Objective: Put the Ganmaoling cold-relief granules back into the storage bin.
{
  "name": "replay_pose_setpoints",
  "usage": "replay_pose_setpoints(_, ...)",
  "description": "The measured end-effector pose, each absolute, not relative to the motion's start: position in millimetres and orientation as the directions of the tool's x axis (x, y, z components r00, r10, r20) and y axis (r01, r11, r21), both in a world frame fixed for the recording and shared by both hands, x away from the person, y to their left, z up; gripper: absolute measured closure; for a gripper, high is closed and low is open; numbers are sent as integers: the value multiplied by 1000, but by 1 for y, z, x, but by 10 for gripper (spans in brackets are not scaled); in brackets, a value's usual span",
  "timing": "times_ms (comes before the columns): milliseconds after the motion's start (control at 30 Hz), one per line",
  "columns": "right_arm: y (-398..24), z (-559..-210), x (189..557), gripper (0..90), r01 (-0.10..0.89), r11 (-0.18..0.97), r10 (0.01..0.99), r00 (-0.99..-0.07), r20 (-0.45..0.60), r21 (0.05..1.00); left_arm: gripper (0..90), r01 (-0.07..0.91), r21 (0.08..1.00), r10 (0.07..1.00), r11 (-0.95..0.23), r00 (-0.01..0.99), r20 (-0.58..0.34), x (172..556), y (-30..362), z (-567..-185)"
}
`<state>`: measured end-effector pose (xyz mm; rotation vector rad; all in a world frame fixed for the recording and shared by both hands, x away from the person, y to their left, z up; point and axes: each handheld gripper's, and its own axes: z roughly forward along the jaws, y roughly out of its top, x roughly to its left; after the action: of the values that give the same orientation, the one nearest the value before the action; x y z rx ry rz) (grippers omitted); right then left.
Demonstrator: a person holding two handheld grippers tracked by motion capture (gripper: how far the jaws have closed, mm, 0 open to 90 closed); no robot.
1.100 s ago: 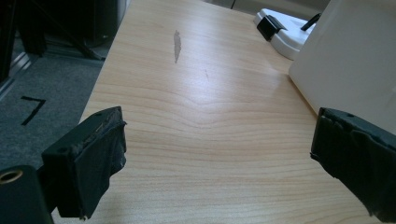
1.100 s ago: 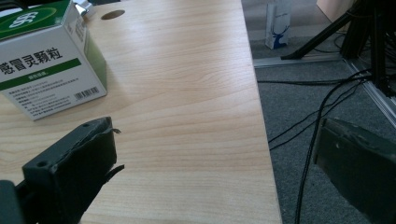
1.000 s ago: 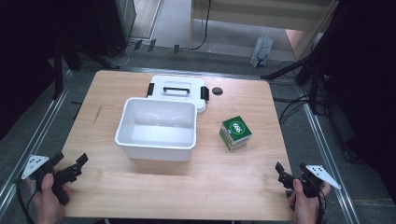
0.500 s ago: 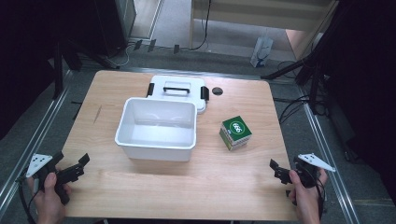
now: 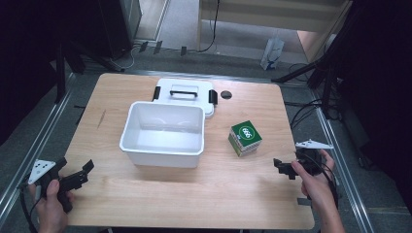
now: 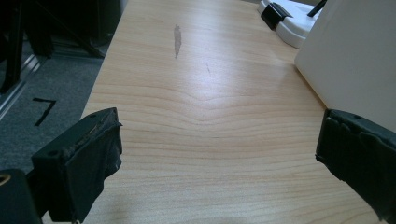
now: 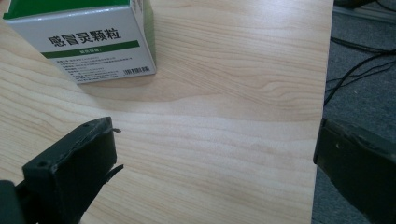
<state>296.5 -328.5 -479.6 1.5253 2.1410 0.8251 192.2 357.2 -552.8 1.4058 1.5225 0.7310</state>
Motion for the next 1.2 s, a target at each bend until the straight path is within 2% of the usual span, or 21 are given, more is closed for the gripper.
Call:
replay_pose_setpoints(167,-313,-468,316,0,764,326,921,-388,-7,557,9,437,882,972,174,65,-224,192,357,-553)
replay_pose_setpoints(467,-283,-452,340,0,790,449,878,-477,-41,418,9,437,884,973,166,72,-218,193,357,-553)
replay_pose_setpoints(833,-244,-427,366,0,794,557,820,-573,-9,244,9,440,883,972,167,76,-222,193,357,-553)
replay_pose_setpoints(1033,-224,-421,382,0,789,577,806,-592,10,211,9,434,884,970,174,79,-229,192,358,-553)
replay_pose_setpoints(1200,-213,-420,394,0,802,561,819,-574,6,206,9,432,881,966,191,77,-247,192,361,-553)
